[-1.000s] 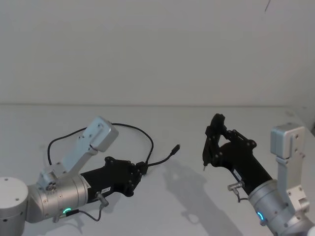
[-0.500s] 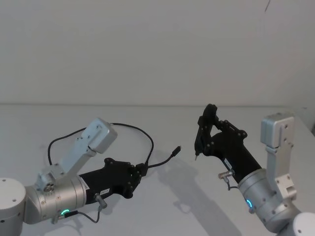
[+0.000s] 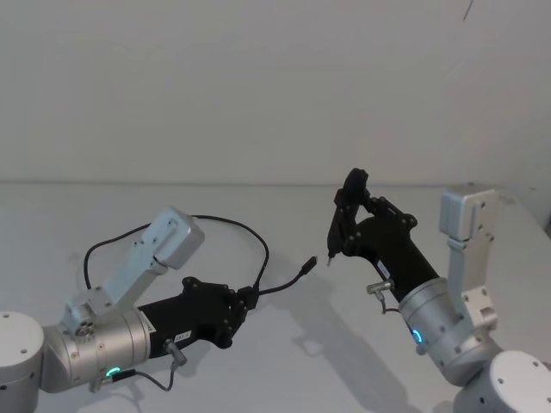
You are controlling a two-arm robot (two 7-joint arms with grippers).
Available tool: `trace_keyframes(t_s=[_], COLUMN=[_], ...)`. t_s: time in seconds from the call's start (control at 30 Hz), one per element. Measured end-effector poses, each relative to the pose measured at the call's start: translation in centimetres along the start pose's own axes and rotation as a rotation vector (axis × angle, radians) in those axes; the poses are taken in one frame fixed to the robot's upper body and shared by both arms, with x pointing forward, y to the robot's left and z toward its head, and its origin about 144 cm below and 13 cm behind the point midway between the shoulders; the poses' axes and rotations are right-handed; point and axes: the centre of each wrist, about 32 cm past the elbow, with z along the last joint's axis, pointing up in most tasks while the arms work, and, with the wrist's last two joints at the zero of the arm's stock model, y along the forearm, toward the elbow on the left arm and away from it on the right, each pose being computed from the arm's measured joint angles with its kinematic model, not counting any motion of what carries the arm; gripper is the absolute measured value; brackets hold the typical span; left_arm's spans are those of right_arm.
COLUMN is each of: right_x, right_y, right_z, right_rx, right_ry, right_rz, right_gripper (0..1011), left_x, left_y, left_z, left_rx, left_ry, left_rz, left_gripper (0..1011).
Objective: Pick up the data cable with the one hand.
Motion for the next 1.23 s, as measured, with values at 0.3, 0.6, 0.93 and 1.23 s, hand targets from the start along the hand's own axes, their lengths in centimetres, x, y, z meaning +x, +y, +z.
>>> trace_keyframes(t_s=[0.3, 0.6, 0.93, 1.23], right_x=[-0.3, -0.4, -0.5, -0.5], right_y=[1.0, 1.5, 1.9, 2.1], right_z=[-0.2, -0.4, -0.6, -0.6], right_rx=[0.004, 0.002, 0.001, 0.0], right_ry=[0.023, 0.034, 0.04, 0.043], right_rz=[0.014, 0.023, 0.029, 0.033], right_gripper=[279, 279, 279, 279], left_x=[0.0, 0.0, 0.0, 0.0], left_y=[0.0, 0.0, 0.0, 0.0], left_z=[0.0, 0.0, 0.0, 0.0], left_rx=[0.0, 0.0, 0.0, 0.001], left_ry=[0.0, 0.0, 0.0, 0.0], left_rz=[-0.001, -0.002, -0.002, -0.002], left_gripper=[36, 36, 36, 36])
